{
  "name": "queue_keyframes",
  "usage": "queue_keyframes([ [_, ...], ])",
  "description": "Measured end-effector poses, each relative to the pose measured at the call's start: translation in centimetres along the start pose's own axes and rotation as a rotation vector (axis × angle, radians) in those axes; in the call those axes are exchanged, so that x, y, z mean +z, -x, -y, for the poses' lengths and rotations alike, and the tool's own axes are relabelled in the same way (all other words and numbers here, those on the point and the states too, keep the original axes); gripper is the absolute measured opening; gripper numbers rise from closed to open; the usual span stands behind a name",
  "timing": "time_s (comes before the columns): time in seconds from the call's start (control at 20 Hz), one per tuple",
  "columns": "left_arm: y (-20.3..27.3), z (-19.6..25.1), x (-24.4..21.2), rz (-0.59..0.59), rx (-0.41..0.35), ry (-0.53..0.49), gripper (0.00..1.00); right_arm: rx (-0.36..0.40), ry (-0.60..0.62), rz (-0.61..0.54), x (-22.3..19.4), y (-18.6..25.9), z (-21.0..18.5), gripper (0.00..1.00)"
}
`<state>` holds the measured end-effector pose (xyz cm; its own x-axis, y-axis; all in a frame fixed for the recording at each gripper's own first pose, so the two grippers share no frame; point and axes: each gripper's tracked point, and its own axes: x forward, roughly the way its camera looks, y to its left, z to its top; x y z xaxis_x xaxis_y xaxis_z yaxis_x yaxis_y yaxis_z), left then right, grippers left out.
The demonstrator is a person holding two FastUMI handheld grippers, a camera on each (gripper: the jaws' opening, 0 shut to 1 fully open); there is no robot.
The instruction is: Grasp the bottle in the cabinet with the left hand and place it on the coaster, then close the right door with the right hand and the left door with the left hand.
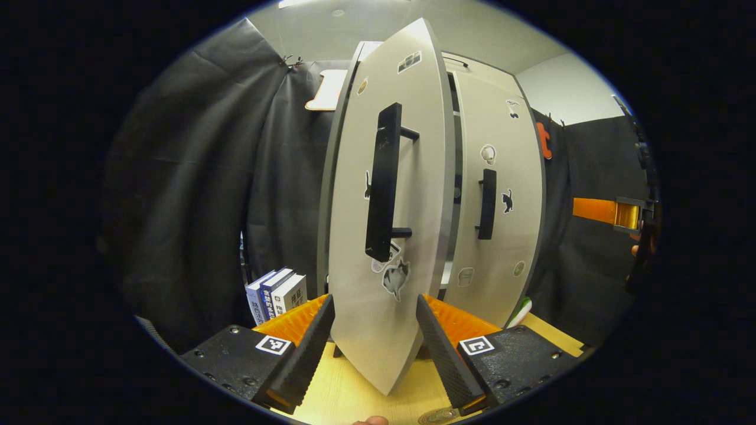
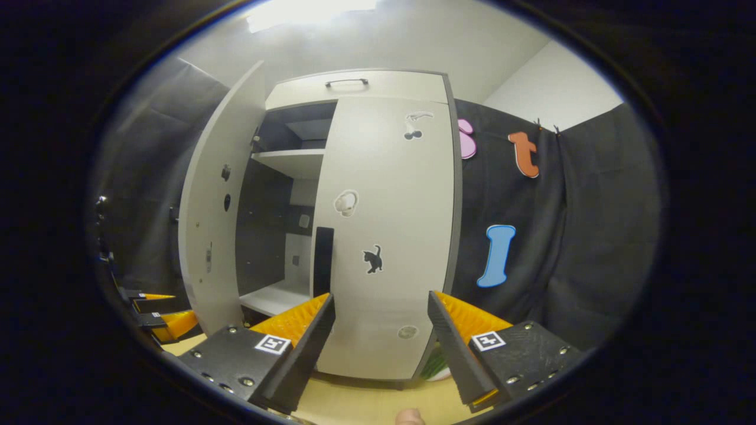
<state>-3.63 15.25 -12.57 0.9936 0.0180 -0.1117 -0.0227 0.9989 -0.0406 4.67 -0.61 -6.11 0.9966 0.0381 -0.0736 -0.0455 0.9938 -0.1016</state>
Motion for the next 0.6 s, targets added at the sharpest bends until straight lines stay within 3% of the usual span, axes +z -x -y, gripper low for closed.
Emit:
queue_keyframes([
  [0.25,-0.5,1.5,0.0,-0.005,-0.039,0.001,0.89,-0.011,-0.005,-0.001,-0.2,0.0,0.5,0.96],
  [0.3,-0.6,1.9,-0.2,-0.008,-0.046,-0.004,0.85,-0.012,-0.005,-0.001,-0.2,0.0,0.6,0.96],
  [0.35,-0.7,2.2,-0.2,-0.007,-0.052,-0.009,0.89,-0.014,-0.005,0.000,-0.2,0.1,0.7,0.96],
  [0.4,-0.9,2.6,-0.1,-0.004,-0.059,-0.017,0.85,-0.016,-0.005,0.001,-0.2,0.1,0.8,0.93],
  [0.6,-1.6,4.0,0.3,0.000,-0.100,-0.029,0.88,-0.029,-0.007,-0.005,-0.5,0.3,1.5,0.96],
])
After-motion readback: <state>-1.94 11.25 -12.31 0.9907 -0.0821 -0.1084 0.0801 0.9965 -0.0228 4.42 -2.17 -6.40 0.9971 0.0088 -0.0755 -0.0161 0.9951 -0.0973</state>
